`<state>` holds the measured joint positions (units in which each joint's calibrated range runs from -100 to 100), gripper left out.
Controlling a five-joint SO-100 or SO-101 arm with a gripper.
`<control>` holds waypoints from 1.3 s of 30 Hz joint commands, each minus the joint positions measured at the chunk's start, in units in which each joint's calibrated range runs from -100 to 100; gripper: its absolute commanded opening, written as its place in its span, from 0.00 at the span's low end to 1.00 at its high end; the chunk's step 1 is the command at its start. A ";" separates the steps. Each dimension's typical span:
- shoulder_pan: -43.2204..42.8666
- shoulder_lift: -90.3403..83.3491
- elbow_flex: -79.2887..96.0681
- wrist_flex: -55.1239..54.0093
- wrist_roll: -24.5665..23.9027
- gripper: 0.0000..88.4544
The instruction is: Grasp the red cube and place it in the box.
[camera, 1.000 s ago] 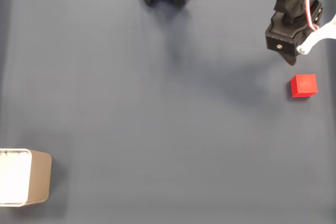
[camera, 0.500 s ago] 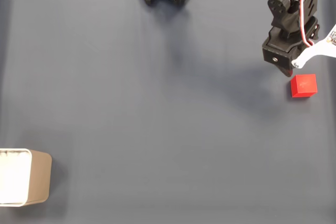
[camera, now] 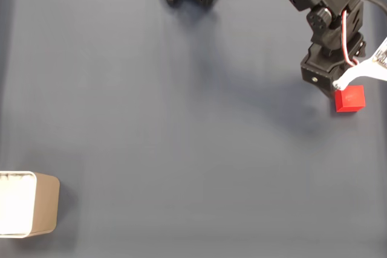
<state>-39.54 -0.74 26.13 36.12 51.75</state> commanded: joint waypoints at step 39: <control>0.12 9.84 -8.98 -7.76 -1.61 0.43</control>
<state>-39.02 9.77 19.71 29.44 50.62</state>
